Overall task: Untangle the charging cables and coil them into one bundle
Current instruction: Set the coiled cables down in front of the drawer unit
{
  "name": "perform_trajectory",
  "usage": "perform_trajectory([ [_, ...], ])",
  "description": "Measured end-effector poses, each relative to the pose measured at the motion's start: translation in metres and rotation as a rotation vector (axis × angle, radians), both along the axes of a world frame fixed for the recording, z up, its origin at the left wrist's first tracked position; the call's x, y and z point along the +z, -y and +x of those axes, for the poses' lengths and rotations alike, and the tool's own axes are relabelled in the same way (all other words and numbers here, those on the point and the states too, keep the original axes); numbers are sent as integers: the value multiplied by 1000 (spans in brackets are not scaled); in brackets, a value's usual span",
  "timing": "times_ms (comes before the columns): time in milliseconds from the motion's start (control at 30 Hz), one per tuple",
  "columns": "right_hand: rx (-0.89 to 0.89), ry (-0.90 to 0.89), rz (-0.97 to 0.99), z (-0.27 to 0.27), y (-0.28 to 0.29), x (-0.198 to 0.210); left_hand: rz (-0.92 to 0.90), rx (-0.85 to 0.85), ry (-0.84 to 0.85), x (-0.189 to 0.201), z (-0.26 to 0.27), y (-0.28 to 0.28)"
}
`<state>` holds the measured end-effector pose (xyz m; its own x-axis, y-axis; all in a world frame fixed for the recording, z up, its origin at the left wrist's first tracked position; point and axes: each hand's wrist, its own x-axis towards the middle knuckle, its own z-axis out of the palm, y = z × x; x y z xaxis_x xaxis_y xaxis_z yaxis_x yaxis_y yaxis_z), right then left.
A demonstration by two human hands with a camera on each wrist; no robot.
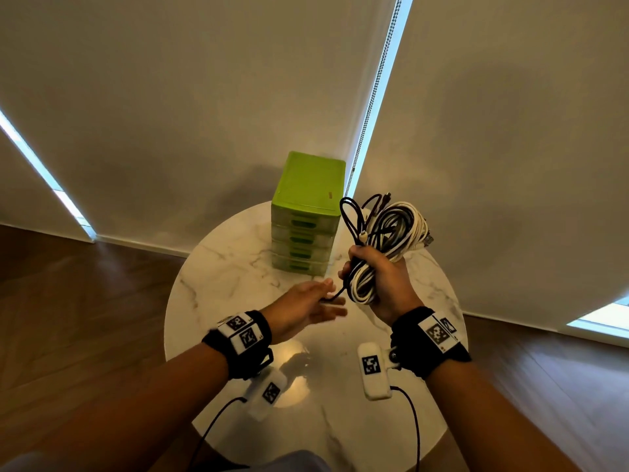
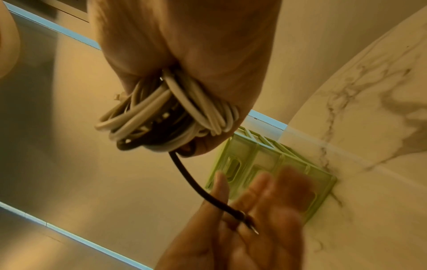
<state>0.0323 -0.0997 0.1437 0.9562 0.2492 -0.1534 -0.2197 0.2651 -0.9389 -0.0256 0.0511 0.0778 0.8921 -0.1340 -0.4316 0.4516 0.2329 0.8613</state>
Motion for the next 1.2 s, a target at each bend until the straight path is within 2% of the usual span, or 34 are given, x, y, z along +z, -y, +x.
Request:
perform_trajectory([
  [167, 26, 19, -111, -3, 5, -5, -151, 358, 63, 16, 19, -13],
  [333, 169, 38, -283, -12, 7, -4, -195, 476, 168, 42, 32, -11],
  [433, 262, 114, -376, -15, -2, 2, -322, 541, 149, 51, 34, 5],
  [567, 304, 205, -428, -10, -13, 5, -439, 532, 168, 62, 32, 22],
  [667, 261, 246, -568, -6, -17, 5, -402, 563, 212, 68, 35, 23],
  [800, 285, 254, -679, -3, -17, 5, -297, 497, 229, 69, 35, 24],
  [900, 309, 229, -609, -3, -16, 5, -217, 473, 223, 66, 35, 24],
  [1067, 207, 222, -451, -9, -11, -3, -83, 416, 184, 67, 40, 23],
  [1200, 196, 164, -317, -14, -9, -6, 102, 218, 255, 67, 39, 21],
])
